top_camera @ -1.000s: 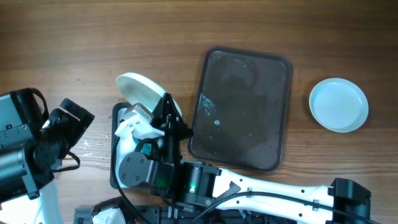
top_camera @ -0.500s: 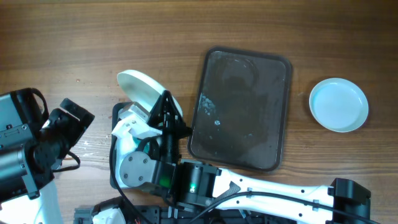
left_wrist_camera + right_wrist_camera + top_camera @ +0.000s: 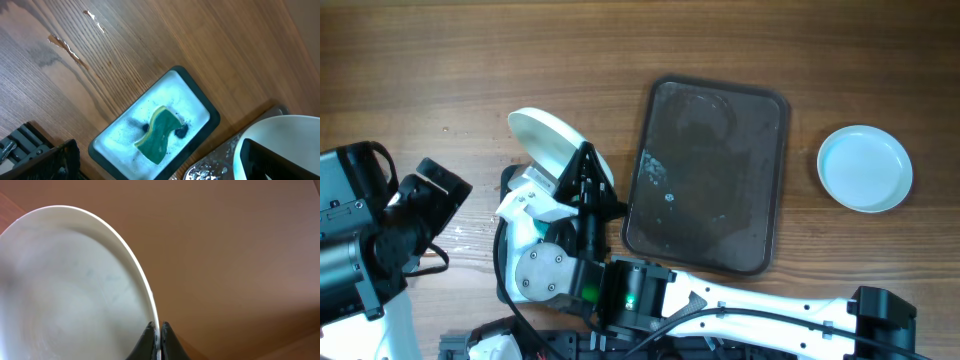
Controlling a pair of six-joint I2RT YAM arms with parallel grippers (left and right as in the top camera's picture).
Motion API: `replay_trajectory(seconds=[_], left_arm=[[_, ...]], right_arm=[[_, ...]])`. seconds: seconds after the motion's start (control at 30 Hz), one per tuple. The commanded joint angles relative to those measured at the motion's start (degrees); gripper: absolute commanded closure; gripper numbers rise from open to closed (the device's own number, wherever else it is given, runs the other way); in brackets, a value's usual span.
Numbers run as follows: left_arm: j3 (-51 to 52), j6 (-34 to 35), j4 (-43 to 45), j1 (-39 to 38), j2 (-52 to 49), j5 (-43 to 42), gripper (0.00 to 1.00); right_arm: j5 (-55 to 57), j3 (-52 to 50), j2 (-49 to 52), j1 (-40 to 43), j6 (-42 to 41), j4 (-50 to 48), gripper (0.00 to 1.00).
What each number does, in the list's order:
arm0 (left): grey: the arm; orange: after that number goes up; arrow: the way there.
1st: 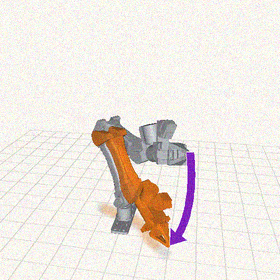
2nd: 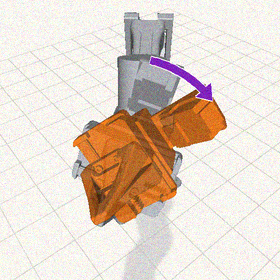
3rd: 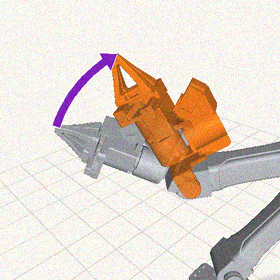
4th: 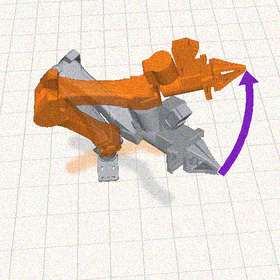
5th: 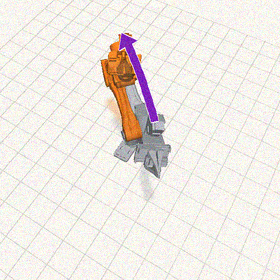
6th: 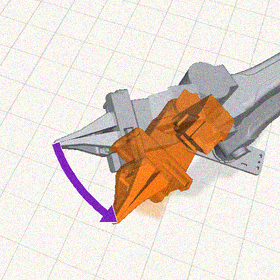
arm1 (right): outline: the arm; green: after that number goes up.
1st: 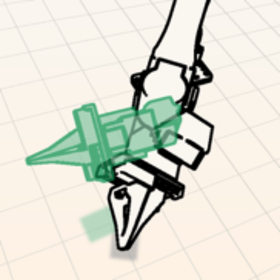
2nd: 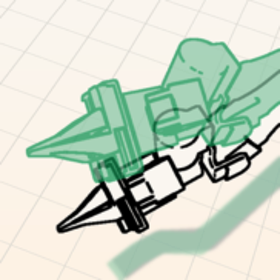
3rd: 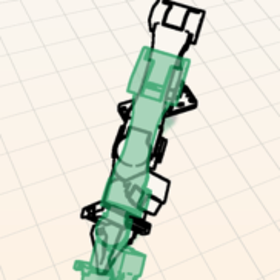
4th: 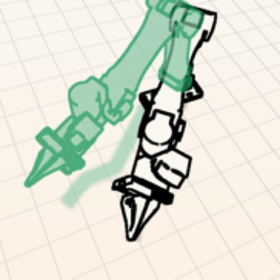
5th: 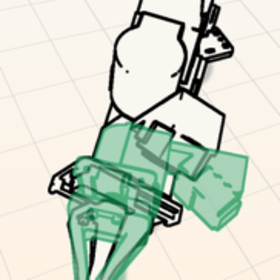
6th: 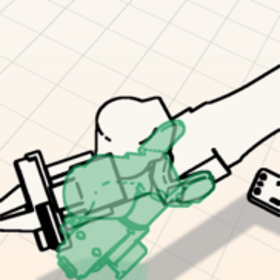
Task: Clean dirty plates on tray and stack at the side
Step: 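Carry the plate over the basin with the right gripper to rinse, then move the rinsed plate right and stack it on the plate pile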
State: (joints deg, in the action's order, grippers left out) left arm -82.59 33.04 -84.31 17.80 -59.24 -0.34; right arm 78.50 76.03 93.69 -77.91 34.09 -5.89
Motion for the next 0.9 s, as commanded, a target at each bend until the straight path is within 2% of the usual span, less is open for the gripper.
replay_trajectory(seconds=[0.0,0.07,0.17,0.2,0.27,0.3,0.4,0.5,0.67,0.87], left_arm=[[-0.9,-1.3,0.0,0.5,0.2,-0.1,0.00],[-0.9,-1.3,0.0,0.5,0.2,-0.1,0.00],[-0.9,-1.3,0.0,0.5,0.2,-0.1,0.00],[-0.9,-1.3,0.0,0.5,0.2,-0.1,0.00],[-0.9,-1.3,0.0,0.5,0.2,-0.1,0.00],[-0.9,-1.3,0.0,0.5,0.2,-0.1,0.00],[-0.9,-1.3,0.0,0.5,0.2,0.0,0.00],[-0.9,-1.3,0.0,0.5,0.2,-0.1,0.00],[-0.9,-1.3,0.0,0.5,0.2,0.0,0.00],[-0.9,-1.3,0.0,0.5,0.2,0.0,0.00]], right_arm=[[1.3,1.3,-0.3,-0.1,0.4,-0.6,0.96],[1.2,1.2,-0.3,0.0,-0.3,-0.5,0.96],[1.2,0.3,-0.3,1.7,-8.2,-0.5,0.96],[1.1,-1.0,-0.2,3.8,-16.9,1.3,0.96],[-2.8,-2.5,-0.2,6.1,-29.2,8.1,0.96],[-6.8,-2.9,-0.2,6.7,-33.6,11.9,0.96],[-30.0,-3.2,-0.2,10.3,-47.8,25.7,0.96],[-48.1,-3.1,-0.4,15.3,-56.7,30.6,0.96],[-74.5,-2.7,-6.7,26.2,-60.2,28.6,0.96],[-88.2,-2.8,-19.6,45.9,-65.3,30.6,0.96]])
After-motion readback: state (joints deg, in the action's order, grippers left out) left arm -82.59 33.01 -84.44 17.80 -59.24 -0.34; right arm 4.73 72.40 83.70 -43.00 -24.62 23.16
